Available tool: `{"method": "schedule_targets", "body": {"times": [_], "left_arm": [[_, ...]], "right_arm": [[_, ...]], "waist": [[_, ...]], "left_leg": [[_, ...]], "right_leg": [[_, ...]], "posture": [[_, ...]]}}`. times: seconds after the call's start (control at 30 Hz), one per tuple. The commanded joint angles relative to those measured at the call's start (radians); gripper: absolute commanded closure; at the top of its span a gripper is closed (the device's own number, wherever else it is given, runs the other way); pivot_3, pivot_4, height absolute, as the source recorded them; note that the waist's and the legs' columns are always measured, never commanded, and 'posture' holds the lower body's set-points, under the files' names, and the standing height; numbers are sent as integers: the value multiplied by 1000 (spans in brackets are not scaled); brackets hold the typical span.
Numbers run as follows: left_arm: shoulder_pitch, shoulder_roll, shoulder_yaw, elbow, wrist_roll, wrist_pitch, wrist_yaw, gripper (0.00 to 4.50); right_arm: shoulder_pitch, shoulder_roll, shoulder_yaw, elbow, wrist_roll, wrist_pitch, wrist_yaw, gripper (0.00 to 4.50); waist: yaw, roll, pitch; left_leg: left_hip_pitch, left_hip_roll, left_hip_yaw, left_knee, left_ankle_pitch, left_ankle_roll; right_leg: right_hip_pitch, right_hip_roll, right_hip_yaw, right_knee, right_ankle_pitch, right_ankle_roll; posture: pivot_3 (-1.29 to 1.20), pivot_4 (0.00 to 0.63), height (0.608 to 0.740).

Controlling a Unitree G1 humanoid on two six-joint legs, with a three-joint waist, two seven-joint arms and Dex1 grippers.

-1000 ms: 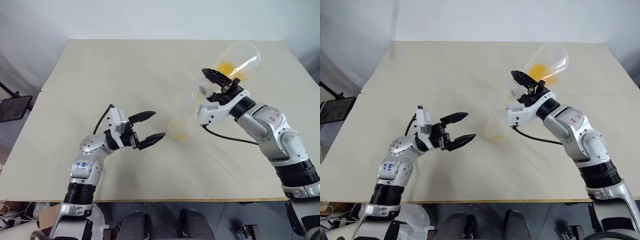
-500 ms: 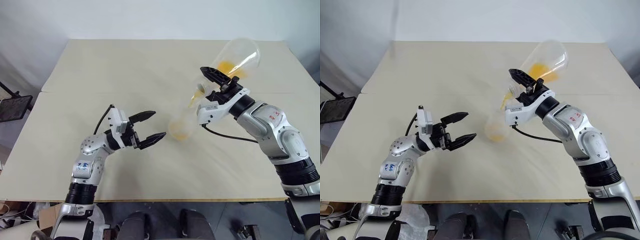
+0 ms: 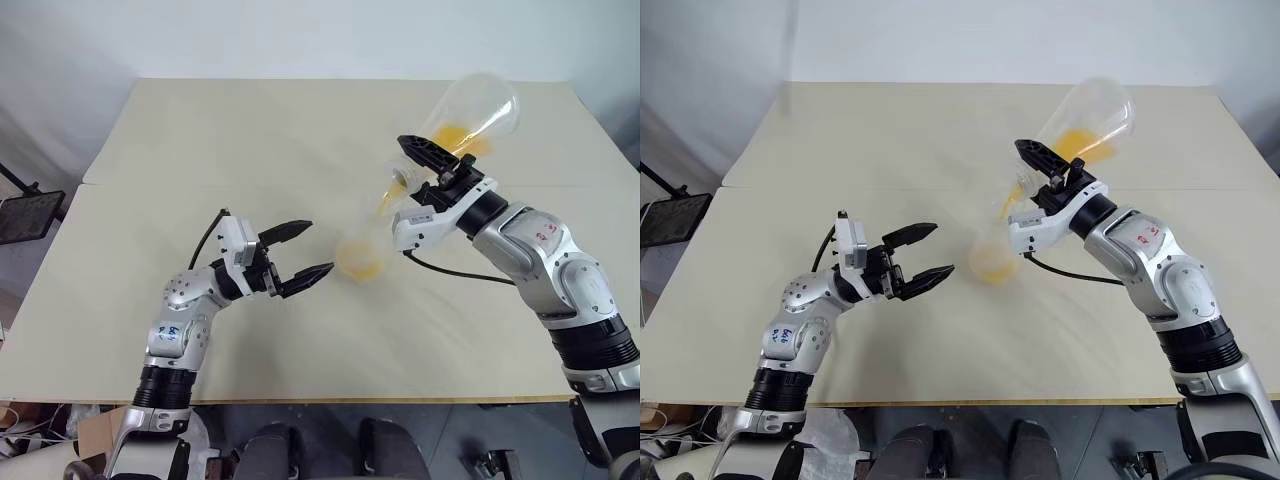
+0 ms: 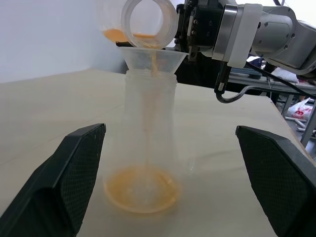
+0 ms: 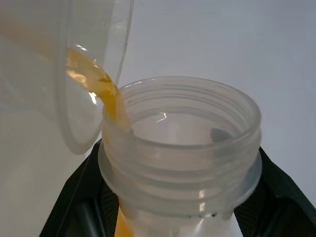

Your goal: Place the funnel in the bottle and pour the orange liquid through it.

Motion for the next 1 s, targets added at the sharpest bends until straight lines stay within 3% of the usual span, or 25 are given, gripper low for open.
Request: {"method": "schedule_targets", "body": {"times": [0.03, 1.0], "left_arm": [[-3, -8, -6, -17, -3, -16, 1, 0], [-11, -36, -3, -7, -2, -29, 16, 0]], "right_arm": [[-24, -9, -22, -24, -6, -4, -28, 2027], [-21, -20, -27, -35, -92, 2, -80, 2027]], "waist": [[0, 0, 0], [0, 0, 0]], "left_leg": [[0, 0, 0, 0, 0, 0], [0, 0, 0, 0, 0, 0]], "right_leg": [[0, 0, 0, 0, 0, 0], [0, 0, 0, 0, 0, 0]], "posture": [[0, 150, 740], [0, 150, 740]]}}
